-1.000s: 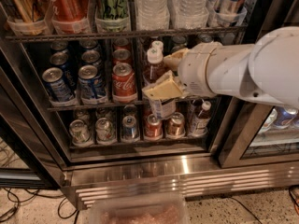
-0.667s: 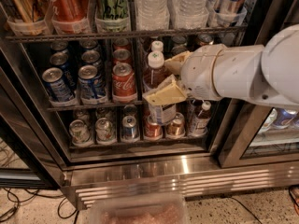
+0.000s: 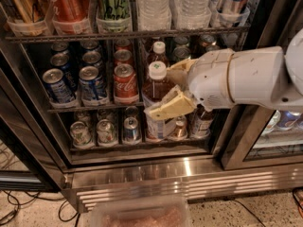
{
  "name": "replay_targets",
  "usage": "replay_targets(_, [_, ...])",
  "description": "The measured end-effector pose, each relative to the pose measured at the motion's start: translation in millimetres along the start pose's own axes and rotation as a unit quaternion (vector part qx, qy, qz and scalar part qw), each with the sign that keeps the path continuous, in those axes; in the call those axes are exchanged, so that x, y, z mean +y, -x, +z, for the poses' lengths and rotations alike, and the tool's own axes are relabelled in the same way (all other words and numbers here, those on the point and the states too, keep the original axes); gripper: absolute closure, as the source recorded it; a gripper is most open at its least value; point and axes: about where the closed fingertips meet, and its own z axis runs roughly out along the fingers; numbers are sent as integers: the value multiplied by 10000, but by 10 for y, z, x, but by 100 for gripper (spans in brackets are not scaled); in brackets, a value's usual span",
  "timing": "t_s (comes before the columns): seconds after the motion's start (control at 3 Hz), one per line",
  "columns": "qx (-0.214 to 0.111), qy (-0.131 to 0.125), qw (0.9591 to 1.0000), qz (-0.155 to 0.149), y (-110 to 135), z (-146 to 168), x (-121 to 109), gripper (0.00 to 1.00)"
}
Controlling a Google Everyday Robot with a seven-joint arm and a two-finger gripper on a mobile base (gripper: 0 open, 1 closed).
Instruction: Pick blue plastic bottle from middle shelf of fridge
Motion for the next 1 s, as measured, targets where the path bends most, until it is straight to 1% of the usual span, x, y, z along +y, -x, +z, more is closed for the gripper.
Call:
replay_targets(0.33, [-107,508,9987,-9,47,-42,175,100])
replay_targets(0.67, [-234,832,9962,75,85,-99,281,100])
replay_targets(1.0, [-230,905,9955,165,80,-128,304,100])
